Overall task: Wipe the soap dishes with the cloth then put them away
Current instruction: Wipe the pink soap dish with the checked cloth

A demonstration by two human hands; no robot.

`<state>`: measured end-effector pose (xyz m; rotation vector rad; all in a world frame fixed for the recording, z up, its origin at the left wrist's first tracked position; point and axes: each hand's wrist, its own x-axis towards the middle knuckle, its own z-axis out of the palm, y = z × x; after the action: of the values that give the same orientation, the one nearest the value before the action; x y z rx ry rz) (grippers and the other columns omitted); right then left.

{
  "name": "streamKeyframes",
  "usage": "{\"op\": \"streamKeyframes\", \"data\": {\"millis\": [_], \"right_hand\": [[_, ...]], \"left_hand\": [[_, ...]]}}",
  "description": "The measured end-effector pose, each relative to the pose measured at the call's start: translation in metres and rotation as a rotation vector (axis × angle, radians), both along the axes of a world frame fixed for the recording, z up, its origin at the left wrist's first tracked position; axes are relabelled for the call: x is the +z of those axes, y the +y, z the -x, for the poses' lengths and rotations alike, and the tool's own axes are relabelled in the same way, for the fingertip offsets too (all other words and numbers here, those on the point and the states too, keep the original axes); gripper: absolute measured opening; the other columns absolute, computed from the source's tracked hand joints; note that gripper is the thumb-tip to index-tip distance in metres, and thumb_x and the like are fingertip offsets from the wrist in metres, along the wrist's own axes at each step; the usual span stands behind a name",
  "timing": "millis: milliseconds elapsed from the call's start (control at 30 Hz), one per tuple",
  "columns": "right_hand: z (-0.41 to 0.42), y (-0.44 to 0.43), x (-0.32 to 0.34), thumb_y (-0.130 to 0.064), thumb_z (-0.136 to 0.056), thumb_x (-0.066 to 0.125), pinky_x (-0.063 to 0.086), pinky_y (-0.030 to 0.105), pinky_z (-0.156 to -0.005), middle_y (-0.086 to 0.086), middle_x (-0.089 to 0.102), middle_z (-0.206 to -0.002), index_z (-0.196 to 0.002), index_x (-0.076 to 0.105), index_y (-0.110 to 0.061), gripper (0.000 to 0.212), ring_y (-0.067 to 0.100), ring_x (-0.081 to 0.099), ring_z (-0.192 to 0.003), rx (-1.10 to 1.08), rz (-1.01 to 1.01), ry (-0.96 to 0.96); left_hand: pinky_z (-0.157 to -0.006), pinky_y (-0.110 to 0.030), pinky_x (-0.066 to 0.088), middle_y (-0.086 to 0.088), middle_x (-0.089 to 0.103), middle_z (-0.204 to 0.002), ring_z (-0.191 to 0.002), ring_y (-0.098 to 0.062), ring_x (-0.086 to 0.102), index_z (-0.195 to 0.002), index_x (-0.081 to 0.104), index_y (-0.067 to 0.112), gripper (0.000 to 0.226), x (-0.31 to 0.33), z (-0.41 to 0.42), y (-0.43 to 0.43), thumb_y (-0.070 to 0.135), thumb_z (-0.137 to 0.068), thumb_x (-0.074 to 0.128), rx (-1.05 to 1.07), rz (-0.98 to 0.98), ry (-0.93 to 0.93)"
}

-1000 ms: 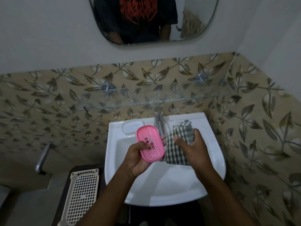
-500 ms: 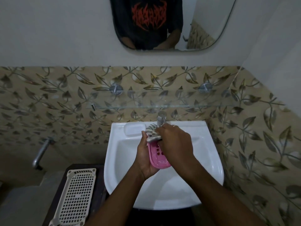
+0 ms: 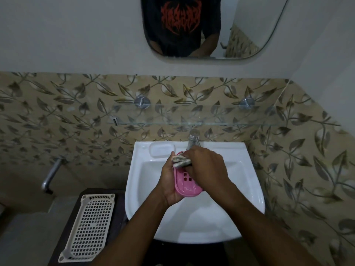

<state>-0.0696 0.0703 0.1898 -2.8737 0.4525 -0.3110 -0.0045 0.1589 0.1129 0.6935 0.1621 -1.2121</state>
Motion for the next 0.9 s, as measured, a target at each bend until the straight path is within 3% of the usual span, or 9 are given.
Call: {"op": "streamKeyframes", "data": {"millis": [133,233,367,467,533,667,767,900], "right_hand": [[0.007,0.003,0.001,-0.038,-0.080,0.067,0.041,0.027,-0.064,-0.006,0.067,-0.093,-0.095,0.068,-0.029,0.017,0.020,0.065,-0.084,0.112,-0.053,0.106],[0.015,0.002,0.003,-0.044,-0.078,0.068,0.038,0.026,-0.063,-0.004,0.069,-0.089,-0.097,0.069,-0.032,0.022,0.022,0.066,-0.082,0.171,0.018,0.191],[0.007,-0.005,0.006,-0.046,-0.078,0.068,0.044,0.029,-0.068,-0.002,0.068,-0.089,-0.093,0.070,-0.026,0.025,0.022,0.065,-0.080,0.029,0.031,0.108],[-0.001,0.002,0.004,-0.043,-0.080,0.067,0.044,0.030,-0.067,-0.004,0.067,-0.091,-0.092,0.071,-0.025,0.021,0.021,0.064,-0.080,0.006,0.011,0.037],[0.000,0.008,0.002,-0.041,-0.083,0.065,0.041,0.026,-0.067,-0.007,0.066,-0.096,-0.094,0.071,-0.027,0.019,0.019,0.064,-0.084,0.053,-0.037,0.068],[0.016,0.013,0.000,-0.043,-0.077,0.070,0.037,0.027,-0.057,-0.008,0.052,-0.078,-0.078,0.064,-0.033,0.011,0.019,0.061,-0.073,0.187,-0.036,0.146],[0.018,0.004,0.002,-0.044,-0.074,0.072,0.041,0.027,-0.062,-0.006,0.061,-0.080,-0.088,0.069,-0.031,0.019,0.019,0.062,-0.074,0.099,-0.008,0.167],[0.006,-0.002,0.002,-0.045,-0.077,0.071,0.037,0.026,-0.064,-0.006,0.060,-0.077,-0.077,0.066,-0.027,0.019,0.017,0.056,-0.069,-0.068,-0.077,0.054]], "left_hand": [[-0.077,-0.043,0.058,-0.020,0.072,-0.098,-0.084,-0.032,0.072,-0.110,0.068,0.004,0.072,-0.003,-0.005,0.006,0.067,-0.090,0.039,-0.025,-0.029,-0.003],[-0.079,-0.046,0.058,-0.021,0.072,-0.100,-0.085,-0.034,0.072,-0.105,0.072,-0.001,0.076,-0.004,-0.007,0.008,0.067,-0.088,0.041,-0.054,-0.036,0.042],[-0.081,-0.047,0.055,-0.022,0.070,-0.108,-0.091,-0.035,0.068,-0.117,0.067,0.007,0.073,0.002,-0.008,0.004,0.068,-0.089,0.038,-0.060,-0.098,-0.016],[-0.075,-0.043,0.057,-0.020,0.072,-0.101,-0.083,-0.032,0.072,-0.113,0.066,0.007,0.069,0.010,-0.012,0.001,0.066,-0.090,0.039,-0.041,-0.114,-0.025],[-0.084,-0.043,0.054,-0.019,0.072,-0.100,-0.087,-0.031,0.070,-0.113,0.066,0.005,0.070,0.014,-0.015,0.003,0.066,-0.089,0.041,-0.047,-0.128,-0.031],[-0.098,-0.046,0.043,-0.018,0.070,-0.097,-0.093,-0.032,0.064,-0.110,0.067,0.003,0.075,0.014,-0.020,0.006,0.070,-0.083,0.047,-0.063,-0.191,-0.001],[-0.089,-0.043,0.045,-0.016,0.072,-0.090,-0.087,-0.030,0.062,-0.104,0.069,0.006,0.071,0.015,-0.017,0.006,0.068,-0.088,0.040,-0.074,-0.181,-0.023],[-0.086,-0.043,0.046,-0.018,0.073,-0.092,-0.092,-0.030,0.061,-0.107,0.068,0.008,0.071,0.018,-0.018,0.004,0.069,-0.089,0.035,-0.061,-0.164,-0.044]]}}
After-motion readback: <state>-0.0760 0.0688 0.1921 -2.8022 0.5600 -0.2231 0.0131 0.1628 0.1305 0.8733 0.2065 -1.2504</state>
